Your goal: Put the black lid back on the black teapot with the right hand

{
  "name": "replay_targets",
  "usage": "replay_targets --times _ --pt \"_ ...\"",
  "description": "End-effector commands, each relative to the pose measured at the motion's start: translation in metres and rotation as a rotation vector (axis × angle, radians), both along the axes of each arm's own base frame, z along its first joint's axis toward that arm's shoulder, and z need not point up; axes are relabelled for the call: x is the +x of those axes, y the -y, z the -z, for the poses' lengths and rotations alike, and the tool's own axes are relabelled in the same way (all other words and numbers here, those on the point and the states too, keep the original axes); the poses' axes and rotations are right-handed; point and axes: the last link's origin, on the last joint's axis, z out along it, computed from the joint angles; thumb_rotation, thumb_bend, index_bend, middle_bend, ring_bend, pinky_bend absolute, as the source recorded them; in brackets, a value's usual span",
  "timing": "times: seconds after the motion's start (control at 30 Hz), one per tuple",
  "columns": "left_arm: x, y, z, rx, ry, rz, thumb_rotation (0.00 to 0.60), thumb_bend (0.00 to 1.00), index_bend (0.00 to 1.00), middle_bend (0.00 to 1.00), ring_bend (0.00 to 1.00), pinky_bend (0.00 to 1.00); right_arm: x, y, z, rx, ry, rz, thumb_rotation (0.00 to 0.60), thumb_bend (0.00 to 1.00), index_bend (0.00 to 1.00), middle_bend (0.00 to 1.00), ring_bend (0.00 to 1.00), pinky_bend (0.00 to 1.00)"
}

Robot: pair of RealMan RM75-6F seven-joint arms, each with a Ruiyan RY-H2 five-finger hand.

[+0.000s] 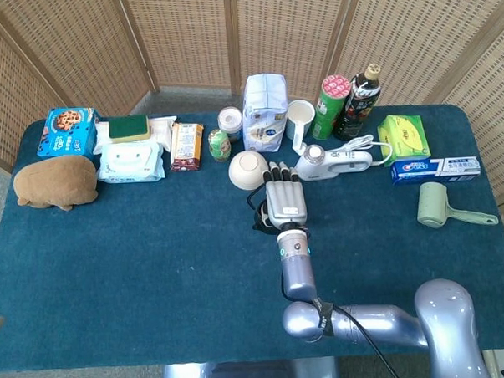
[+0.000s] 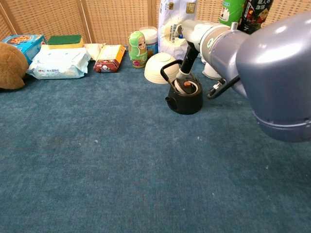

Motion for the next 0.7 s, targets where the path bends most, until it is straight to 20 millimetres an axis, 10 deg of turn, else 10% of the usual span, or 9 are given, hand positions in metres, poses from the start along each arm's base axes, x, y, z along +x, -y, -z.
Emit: replay_targets --times 0.03,0.7 --pt "0.0 -0.001 -0.001 0.001 0.001 -0.001 0.6 0.09 0.0 0.0 0.0 0.02 -0.003 0.002 0.007 -0.009 -0.005 -0.014 0.6 0.23 0.05 0.07 0.03 0.07" --pt "-0.002 -0.003 -0.002 -0.005 0.011 -0.007 0.6 0.09 0.0 0.0 0.0 0.02 -0.006 0.008 0.033 -0.027 -0.007 -0.038 0.6 0.15 0.03 0.07 0.03 0.07"
